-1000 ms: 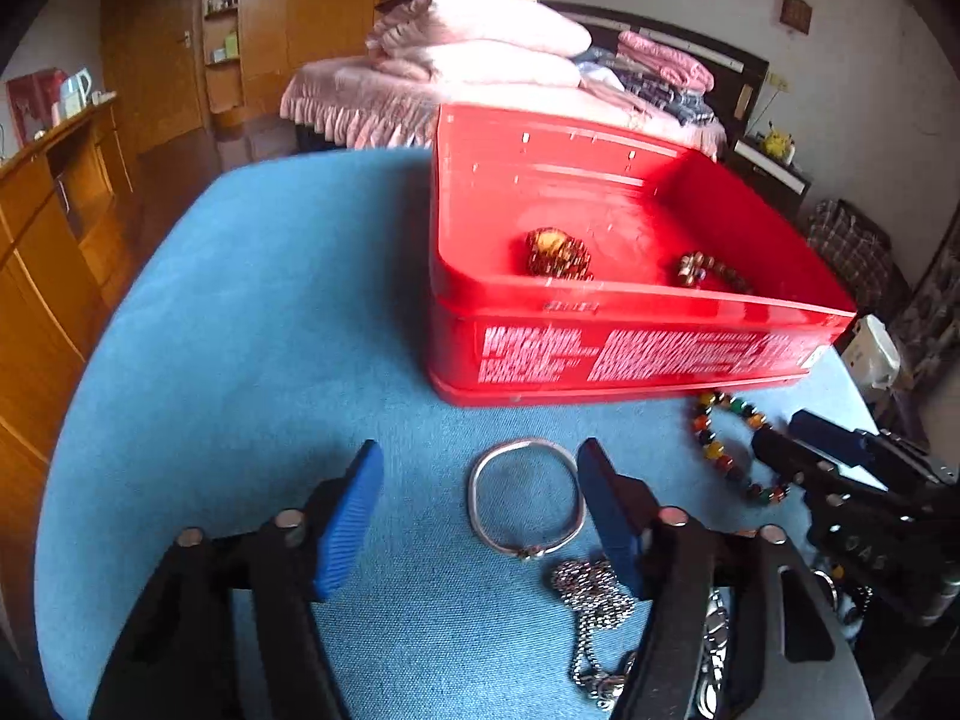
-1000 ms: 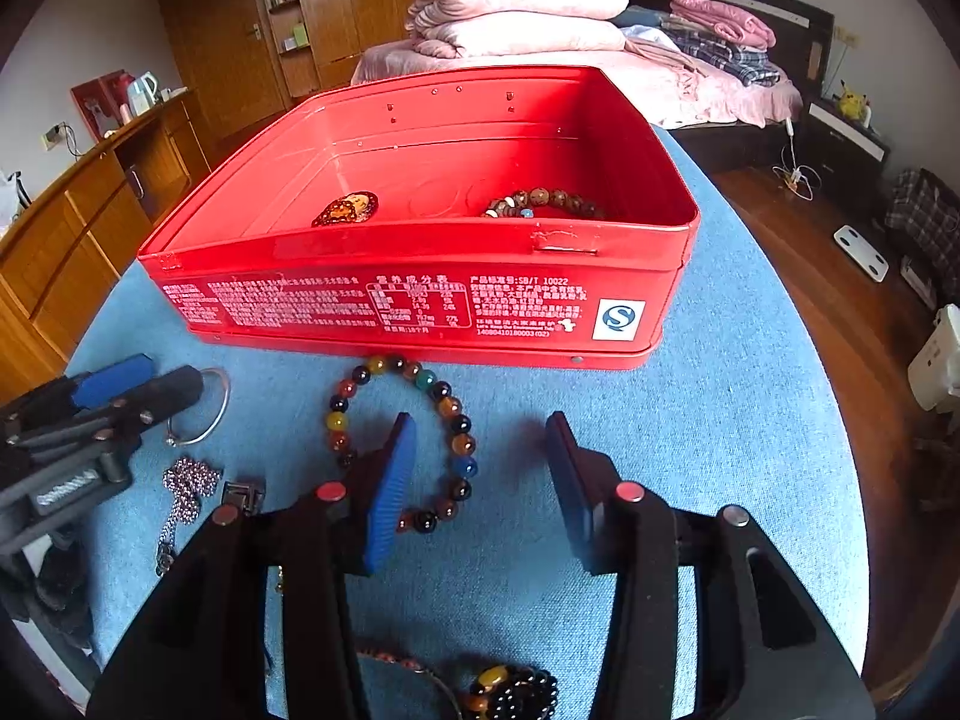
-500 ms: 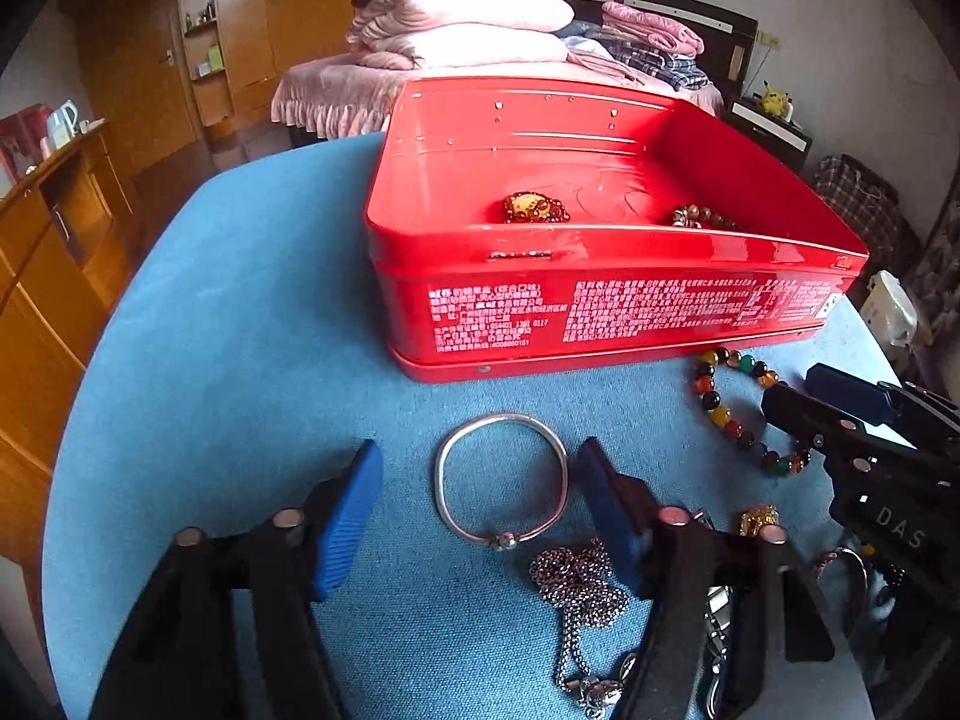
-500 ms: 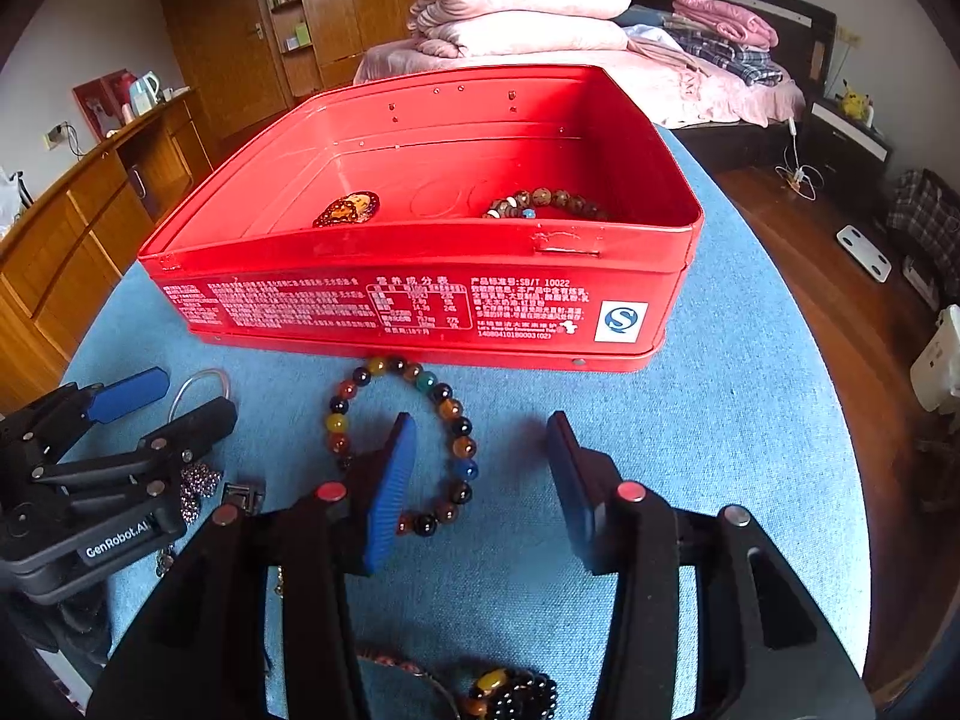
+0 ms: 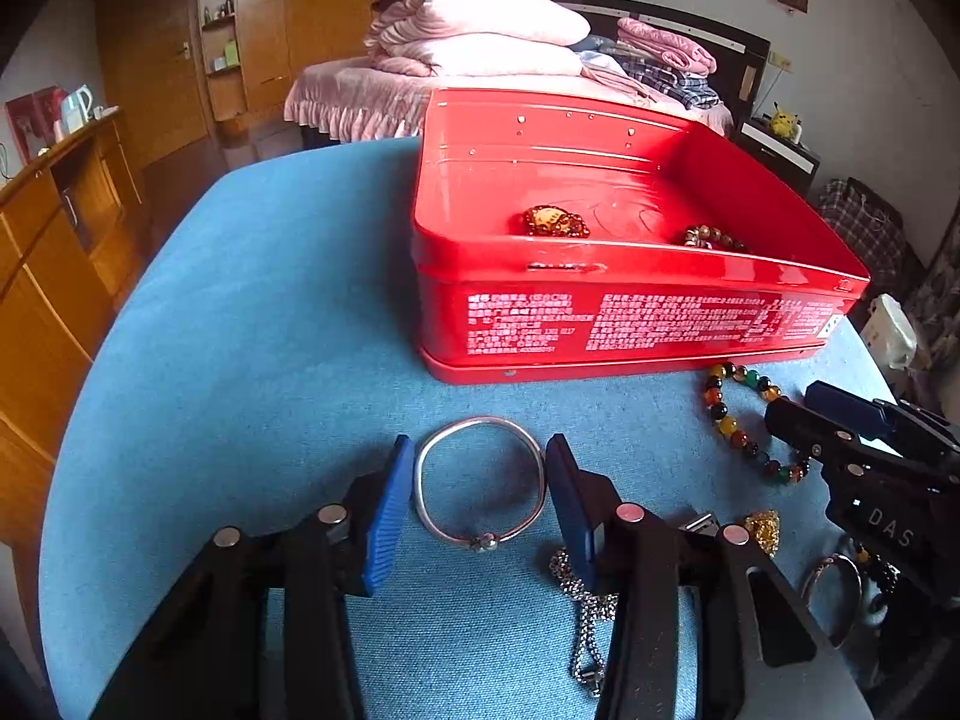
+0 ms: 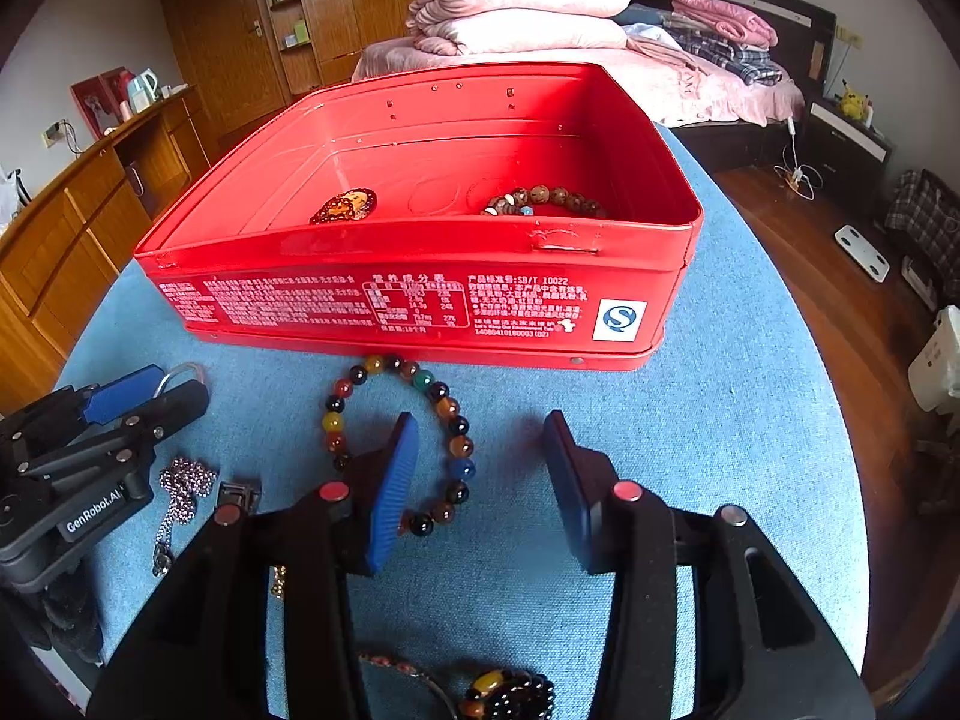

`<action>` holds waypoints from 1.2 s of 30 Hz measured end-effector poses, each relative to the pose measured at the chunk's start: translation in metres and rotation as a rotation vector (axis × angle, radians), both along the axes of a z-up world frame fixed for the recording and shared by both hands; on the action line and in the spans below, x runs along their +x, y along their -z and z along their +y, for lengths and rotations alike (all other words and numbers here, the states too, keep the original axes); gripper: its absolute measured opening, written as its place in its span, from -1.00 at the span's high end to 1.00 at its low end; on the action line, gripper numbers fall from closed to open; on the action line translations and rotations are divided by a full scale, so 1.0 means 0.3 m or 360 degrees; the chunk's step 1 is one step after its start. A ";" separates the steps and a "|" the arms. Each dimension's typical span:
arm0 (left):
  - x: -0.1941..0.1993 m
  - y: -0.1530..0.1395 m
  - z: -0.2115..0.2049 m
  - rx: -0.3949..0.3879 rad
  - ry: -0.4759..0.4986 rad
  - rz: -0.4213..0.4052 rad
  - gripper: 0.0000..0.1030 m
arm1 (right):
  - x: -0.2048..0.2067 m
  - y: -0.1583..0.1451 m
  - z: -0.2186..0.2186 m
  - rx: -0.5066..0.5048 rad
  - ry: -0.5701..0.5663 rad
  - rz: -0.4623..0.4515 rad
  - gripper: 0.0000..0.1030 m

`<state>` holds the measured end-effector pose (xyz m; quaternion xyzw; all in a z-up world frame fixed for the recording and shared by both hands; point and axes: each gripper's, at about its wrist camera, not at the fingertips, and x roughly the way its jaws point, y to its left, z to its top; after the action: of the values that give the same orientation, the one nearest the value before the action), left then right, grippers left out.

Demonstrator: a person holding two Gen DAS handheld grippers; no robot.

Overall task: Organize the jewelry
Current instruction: 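Grasp the silver bangle with the left tool while the right tool grasps the multicolor bracelet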

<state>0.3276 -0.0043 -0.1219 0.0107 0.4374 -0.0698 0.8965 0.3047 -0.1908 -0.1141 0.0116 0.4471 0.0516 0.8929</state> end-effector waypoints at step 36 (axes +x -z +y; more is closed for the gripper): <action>-0.057 -0.168 -0.041 -0.0028 -0.0011 -0.0150 0.13 | -0.129 -0.203 -0.007 0.0029 -0.0039 -0.0166 0.87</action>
<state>0.3105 -0.0165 -0.0714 0.0045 0.3941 -0.0700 0.9164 0.2660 -0.1928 -0.0533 0.0115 0.3997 0.0672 0.9141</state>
